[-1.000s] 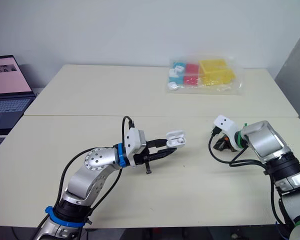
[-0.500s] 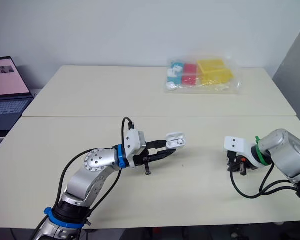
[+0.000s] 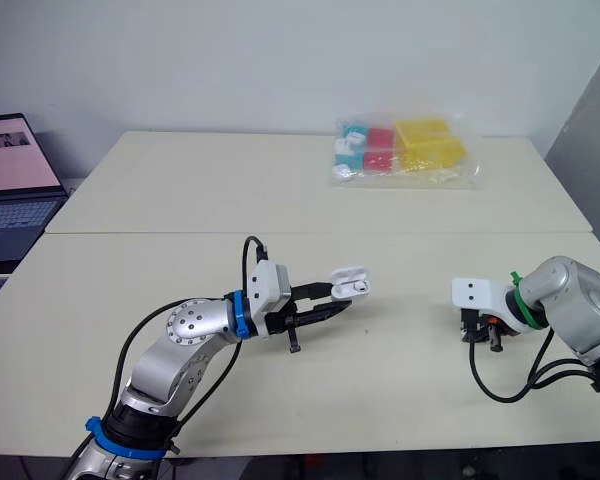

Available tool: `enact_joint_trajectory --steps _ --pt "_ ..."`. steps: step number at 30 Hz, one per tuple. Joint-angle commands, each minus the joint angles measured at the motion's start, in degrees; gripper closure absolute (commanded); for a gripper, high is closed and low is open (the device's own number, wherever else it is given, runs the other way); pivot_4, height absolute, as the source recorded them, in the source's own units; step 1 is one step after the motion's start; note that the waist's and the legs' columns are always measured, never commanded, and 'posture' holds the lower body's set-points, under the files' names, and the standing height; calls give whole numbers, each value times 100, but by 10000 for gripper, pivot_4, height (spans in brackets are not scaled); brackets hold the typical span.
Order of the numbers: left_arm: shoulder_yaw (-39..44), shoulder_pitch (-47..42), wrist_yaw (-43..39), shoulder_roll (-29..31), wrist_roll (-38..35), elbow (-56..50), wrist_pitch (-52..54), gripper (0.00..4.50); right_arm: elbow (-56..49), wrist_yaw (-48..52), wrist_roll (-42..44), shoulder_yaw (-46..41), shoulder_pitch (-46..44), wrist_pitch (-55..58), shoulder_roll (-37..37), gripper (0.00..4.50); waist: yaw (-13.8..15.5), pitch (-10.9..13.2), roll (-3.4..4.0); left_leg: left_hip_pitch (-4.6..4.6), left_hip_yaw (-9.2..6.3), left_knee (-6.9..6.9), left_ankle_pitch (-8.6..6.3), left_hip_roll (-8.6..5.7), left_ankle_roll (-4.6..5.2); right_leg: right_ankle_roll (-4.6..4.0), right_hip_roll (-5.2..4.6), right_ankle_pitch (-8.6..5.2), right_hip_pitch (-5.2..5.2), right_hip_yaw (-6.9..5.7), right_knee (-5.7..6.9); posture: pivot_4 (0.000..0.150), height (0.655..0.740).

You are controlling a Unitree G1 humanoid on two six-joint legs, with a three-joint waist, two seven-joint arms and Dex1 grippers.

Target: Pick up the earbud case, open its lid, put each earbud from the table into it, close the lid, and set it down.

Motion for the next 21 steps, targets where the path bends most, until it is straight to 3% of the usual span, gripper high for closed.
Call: enact_joint_trajectory --steps 1,3,14,21 --pt "-1 11 19 -8 -54 -276 -33 37163 23 26 -61 -138 45 2 53 22470 1 0 0 4 0 -1 0 0 0 -1 0 0 4 -1 -1 1500 7400" --pt "-6 13 17 -15 -51 -253 -44 37163 -65 45 49 -282 1 73 98 19063 1 0 0 4 -1 -2 0 0 0 -1 0 -1 5 0 -1 1500 7400" --pt "-22 19 46 -62 -40 -180 -112 37163 -1143 415 866 -1114 196 1357 -463 19063 19 1 1 -1 -7 -6 0 2 0 -4 -5 -3 2 0 -3 1500 7400" --pt "-124 14 77 -202 58 -115 -190 37163 -1430 21 591 -619 49 2494 -451 19063 13 1 2 1 -4 -5 0 2 0 -3 -5 -2 2 1 -2 1500 7400"
